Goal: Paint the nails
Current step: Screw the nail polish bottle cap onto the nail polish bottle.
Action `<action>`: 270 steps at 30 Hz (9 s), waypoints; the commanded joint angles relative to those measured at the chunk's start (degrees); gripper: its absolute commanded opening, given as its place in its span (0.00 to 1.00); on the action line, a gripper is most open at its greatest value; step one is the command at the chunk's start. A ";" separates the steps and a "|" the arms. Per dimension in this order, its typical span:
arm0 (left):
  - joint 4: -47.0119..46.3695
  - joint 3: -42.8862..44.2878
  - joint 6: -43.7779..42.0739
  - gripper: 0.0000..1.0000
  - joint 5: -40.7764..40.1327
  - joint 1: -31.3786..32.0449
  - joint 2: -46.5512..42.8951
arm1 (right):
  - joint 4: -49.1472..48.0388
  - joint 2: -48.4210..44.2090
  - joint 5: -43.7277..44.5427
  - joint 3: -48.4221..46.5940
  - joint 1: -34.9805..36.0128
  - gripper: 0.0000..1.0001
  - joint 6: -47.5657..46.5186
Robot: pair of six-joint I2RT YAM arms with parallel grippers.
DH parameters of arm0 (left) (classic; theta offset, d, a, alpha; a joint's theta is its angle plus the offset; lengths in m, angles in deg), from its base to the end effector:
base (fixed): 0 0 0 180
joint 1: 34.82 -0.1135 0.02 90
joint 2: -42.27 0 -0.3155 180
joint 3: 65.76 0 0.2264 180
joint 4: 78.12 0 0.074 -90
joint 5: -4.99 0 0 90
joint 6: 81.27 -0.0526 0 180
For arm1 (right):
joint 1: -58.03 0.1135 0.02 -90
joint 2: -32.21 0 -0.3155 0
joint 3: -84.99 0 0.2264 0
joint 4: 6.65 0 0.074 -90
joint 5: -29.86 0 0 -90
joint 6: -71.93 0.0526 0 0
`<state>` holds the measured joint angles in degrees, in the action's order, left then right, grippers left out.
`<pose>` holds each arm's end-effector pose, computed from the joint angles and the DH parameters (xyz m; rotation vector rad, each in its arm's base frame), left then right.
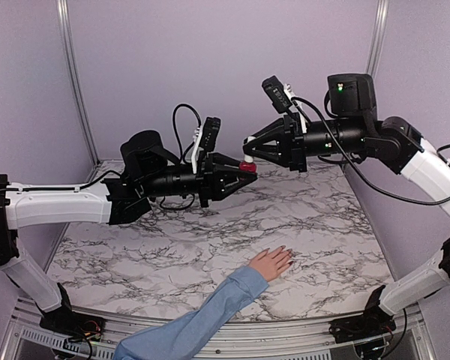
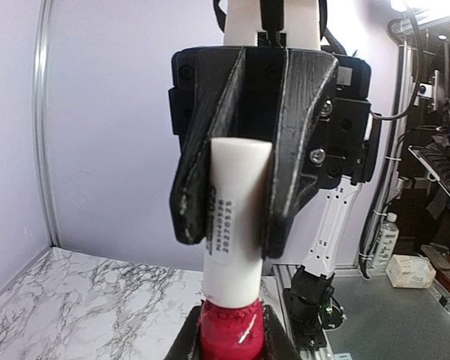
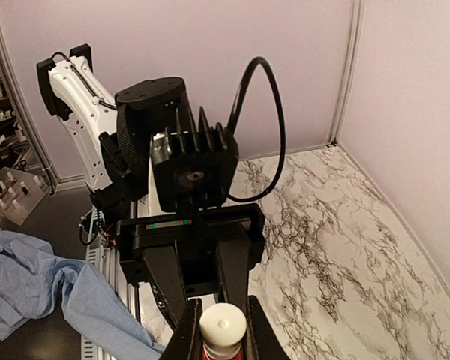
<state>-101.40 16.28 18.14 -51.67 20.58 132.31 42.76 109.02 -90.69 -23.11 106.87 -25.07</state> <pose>0.1796 -0.3113 0.4286 1.0345 1.0560 -1.3140 0.1476 0.2095 0.5012 -1.2405 1.5255 0.9913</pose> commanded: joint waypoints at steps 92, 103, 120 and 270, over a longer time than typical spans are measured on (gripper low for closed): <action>1.49 10.37 4.63 0.01 26.95 -3.20 3.90 | -5.88 -1.76 -16.52 2.17 -1.22 0.46 -3.15; 1.30 10.38 4.71 0.01 26.40 -3.32 4.17 | -6.18 -1.78 -15.42 3.33 -1.20 0.31 -2.32; 0.77 7.72 1.76 0.00 13.51 -5.47 0.49 | -7.15 -1.23 -9.08 3.72 -1.05 0.00 0.46; -2.66 5.22 2.40 0.00 -0.02 -6.91 1.71 | -10.74 1.18 -2.78 4.36 -0.99 0.00 5.59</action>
<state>-103.02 21.29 21.66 -38.14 13.93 136.31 29.27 109.26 -94.86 -17.08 103.96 -20.83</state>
